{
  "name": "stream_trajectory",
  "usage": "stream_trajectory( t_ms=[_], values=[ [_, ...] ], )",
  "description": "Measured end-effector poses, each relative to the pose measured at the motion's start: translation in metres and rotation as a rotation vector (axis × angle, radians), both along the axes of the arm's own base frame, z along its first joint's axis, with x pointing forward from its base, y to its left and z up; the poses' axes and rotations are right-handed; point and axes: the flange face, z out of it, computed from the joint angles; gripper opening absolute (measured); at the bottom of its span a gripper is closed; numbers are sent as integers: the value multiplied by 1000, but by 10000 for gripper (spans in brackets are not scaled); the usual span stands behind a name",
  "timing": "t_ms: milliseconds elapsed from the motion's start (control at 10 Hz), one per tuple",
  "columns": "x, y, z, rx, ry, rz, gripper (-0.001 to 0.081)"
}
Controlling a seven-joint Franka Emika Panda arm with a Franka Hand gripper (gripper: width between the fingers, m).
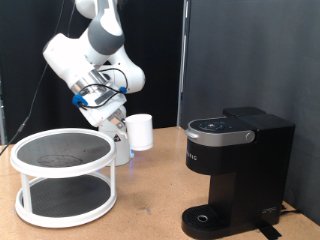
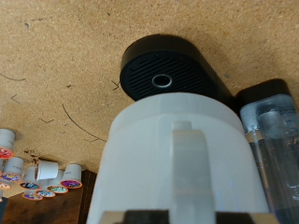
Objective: Make a cup of coffee with the keurig machine
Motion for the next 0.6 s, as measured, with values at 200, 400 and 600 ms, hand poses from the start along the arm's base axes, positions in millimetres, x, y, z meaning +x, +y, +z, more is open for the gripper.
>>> stream_trajectory(
  t_ms=[200, 400, 600],
  values=[
    [10, 4, -4, -6, 9, 2, 4],
    [7, 6, -12, -8, 30, 9, 4],
    [10, 10, -30, -48, 70, -4, 4]
  ],
)
